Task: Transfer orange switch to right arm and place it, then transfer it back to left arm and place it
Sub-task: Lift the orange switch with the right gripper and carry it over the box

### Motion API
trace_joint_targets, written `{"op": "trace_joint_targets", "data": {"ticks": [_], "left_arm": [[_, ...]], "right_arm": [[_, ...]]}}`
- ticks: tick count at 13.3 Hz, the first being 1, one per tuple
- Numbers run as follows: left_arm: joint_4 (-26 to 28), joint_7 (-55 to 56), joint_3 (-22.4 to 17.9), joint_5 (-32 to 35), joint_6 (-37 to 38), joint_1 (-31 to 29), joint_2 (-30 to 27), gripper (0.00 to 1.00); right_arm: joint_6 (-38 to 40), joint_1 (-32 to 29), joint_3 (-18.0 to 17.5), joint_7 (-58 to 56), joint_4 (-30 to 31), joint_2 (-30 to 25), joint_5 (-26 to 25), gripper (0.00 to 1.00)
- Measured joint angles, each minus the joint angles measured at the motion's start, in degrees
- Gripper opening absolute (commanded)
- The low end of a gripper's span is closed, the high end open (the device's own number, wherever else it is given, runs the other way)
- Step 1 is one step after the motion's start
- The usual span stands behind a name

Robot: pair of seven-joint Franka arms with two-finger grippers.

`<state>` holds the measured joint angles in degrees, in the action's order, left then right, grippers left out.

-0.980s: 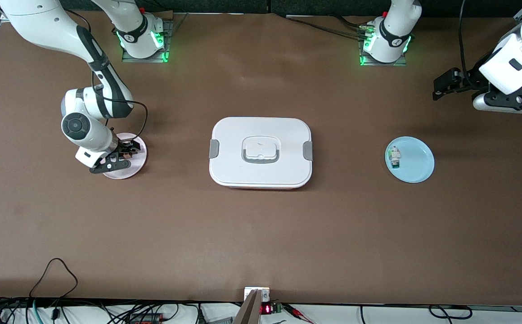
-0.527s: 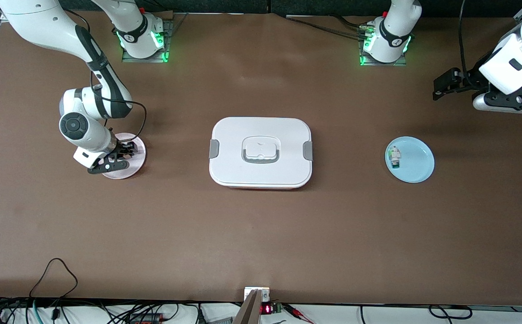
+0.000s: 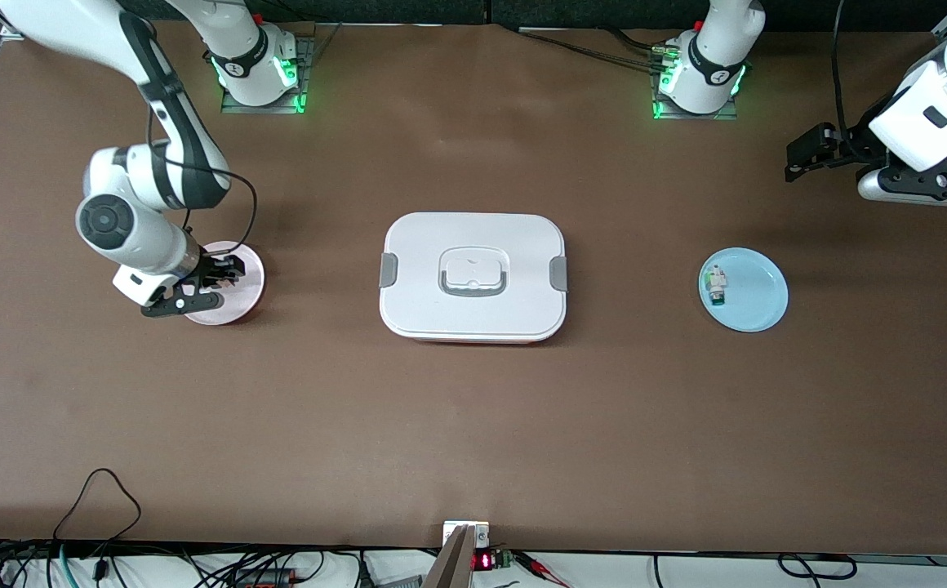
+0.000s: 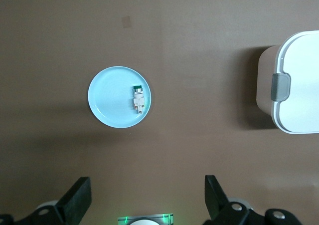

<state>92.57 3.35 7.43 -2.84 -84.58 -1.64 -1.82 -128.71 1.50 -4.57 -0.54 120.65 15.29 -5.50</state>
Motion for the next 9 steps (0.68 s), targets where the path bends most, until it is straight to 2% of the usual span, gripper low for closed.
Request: {"op": "trace_joint_targets", "data": {"ticks": [3,6,9], "left_arm": [[0.0,0.0,0.0,0.0,0.1,0.0,0.0,1.00],[0.0,0.0,0.1,0.0,0.1,0.0,0.0,1.00],[0.0,0.0,0.1,0.0,0.2,0.0,0.0,1.00]], "right_arm": [[10.0,0.9,-2.6,-2.0,-6.3,-3.4,4.2,0.24],[20.1,3.0,-3.1,-4.4,-15.1,-4.6,6.8,0.24],[24.5,3.4,-5.6,-6.4,-23.3,-5.6,8.9,0.24]]}}
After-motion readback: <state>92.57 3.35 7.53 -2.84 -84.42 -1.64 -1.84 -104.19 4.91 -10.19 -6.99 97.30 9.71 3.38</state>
